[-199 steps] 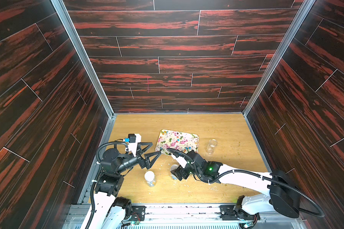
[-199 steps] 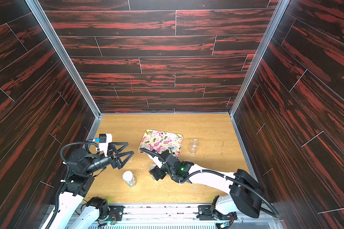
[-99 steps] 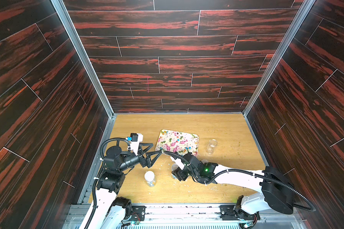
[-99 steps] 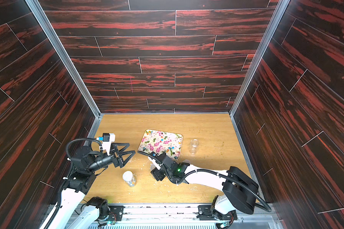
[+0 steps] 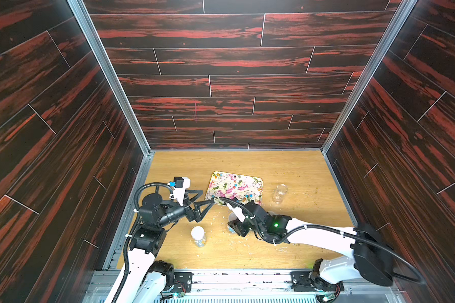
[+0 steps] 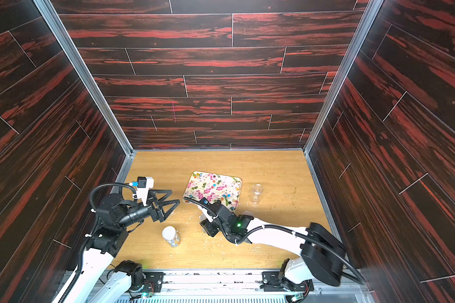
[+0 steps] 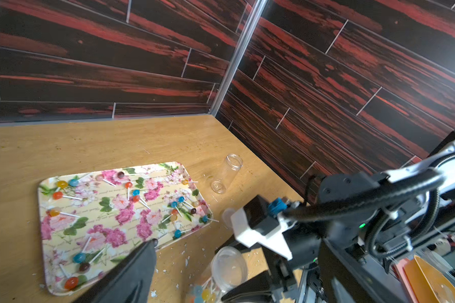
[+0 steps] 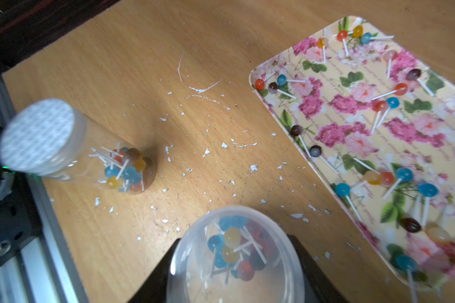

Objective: Pour the candies out of the jar
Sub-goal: Pick up the jar from the center of the board.

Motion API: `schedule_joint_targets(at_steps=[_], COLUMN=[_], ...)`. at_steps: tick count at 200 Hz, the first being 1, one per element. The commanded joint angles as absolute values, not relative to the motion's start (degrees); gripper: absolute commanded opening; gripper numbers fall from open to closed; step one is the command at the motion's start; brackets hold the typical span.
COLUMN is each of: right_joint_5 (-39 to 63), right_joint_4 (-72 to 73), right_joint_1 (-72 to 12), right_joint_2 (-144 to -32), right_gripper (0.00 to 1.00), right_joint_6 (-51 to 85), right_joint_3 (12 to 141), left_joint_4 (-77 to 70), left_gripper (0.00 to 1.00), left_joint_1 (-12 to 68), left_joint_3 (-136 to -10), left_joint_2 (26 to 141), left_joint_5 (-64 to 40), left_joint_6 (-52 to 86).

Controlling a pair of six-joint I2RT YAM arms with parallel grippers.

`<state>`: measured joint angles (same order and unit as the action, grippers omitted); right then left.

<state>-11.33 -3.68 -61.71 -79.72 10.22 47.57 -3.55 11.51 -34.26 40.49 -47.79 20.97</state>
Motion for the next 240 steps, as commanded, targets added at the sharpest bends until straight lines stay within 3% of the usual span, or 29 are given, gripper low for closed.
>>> schedule_joint_targets(at_steps=[1,94,164,240], right_joint_5=[-9.48,11.46,26.74,30.32], right_joint_4=[-8.53,-30.4,-38.13,-39.56], right_joint_1=[-60.17,-45.39,-43.47,-43.46], right_joint_2=[-72.79,-59.66,-61.67,-65.72], right_gripper=[0.4,0.37,0.37,0.37], right_joint_6=[8.59,5.81,3.77,2.96], right_joint_3=[51.6,69.42,78.11,83.03], left_joint_4=[-4.46,-11.33,-15.92,-5.3], left_gripper=[1.0,0.99,0.98,0.9], left_joint_1=[16.19,25.78,30.04,38.36], left_joint_3=[-33.95,-39.94,-47.01,-55.51], left_joint_2=[42.91,54.89,62.12,67.07], left_joint_5=[-48.47,-44.76,-56.04,-59.46], left_joint_6=[16.92,13.02,11.89,3.83])
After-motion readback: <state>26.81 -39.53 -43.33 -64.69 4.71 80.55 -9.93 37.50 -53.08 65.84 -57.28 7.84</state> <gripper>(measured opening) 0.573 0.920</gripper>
